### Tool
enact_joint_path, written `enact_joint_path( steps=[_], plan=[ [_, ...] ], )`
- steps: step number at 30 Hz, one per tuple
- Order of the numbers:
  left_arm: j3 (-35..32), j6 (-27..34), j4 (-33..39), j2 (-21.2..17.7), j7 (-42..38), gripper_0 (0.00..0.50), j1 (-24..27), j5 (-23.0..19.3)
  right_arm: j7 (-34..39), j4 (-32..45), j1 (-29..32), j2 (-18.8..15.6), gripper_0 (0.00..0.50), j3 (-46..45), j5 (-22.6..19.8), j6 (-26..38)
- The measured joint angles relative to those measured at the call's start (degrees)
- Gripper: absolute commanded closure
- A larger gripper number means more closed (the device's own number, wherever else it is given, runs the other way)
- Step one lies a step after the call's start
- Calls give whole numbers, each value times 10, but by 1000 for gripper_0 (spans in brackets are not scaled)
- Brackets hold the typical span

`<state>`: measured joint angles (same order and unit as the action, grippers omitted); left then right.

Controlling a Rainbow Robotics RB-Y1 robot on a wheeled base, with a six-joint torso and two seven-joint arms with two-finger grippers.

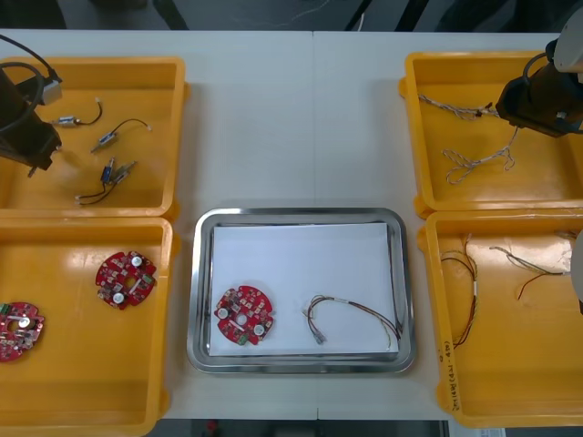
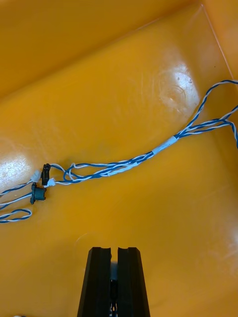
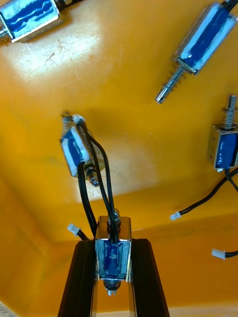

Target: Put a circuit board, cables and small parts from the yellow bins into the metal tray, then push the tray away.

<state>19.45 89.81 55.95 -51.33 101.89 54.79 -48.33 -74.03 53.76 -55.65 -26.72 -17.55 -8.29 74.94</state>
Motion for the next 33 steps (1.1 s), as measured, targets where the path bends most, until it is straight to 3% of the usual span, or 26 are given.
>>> enact_joint_path(
  steps=[6, 7, 8, 9, 10, 12, 14, 17, 21, 22, 25, 29, 33],
  plan=[
    [2, -34, -37, 2, 0, 500, 0, -5, 0, 0, 0, 0, 500, 0, 0, 0],
    [2, -37, -41, 2, 0, 499, 0, -5, 0, 0, 0, 0, 474, 0, 0, 0],
    [2, -39, -44, 2, 0, 499, 0, -6, 0, 0, 0, 0, 396, 0, 0, 0],
    [2, -40, -45, 2, 0, 499, 0, -6, 0, 0, 0, 0, 224, 0, 0, 0],
    [2, -41, -45, 2, 0, 499, 0, -6, 0, 0, 0, 0, 104, -1, 0, 0],
    [2, -42, -45, 2, 0, 498, 0, -7, 0, 0, 0, 0, 0, -3, 1, 0],
    [2, -42, -45, 3, 0, 486, 0, -10, 0, 0, 0, 0, 0, -4, 1, 0],
    [2, -42, -45, 4, 0, 419, 0, -16, 0, 0, 0, 0, 0, -4, 1, 0],
    [2, -47, -45, 7, 0, 282, 0, -24, 0, 0, 0, 0, 0, -5, 2, 0],
    [3, -49, -45, 8, 0, 216, 0, -26, 0, 1, 0, -1, 0, -6, 2, 1],
    [3, -52, -45, 9, 0, 113, 0, -30, 0, 9, 0, -1, 0, -8, 2, 23],
    [3, -52, -45, 11, 0, 41, 0, -35, 46, 40, 0, -1, 0, -10, 2, 72],
    [3, -52, -45, 12, 0, 23, 0, -38, 121, 65, 0, -1, 0, -11, 1, 110]
  ],
)
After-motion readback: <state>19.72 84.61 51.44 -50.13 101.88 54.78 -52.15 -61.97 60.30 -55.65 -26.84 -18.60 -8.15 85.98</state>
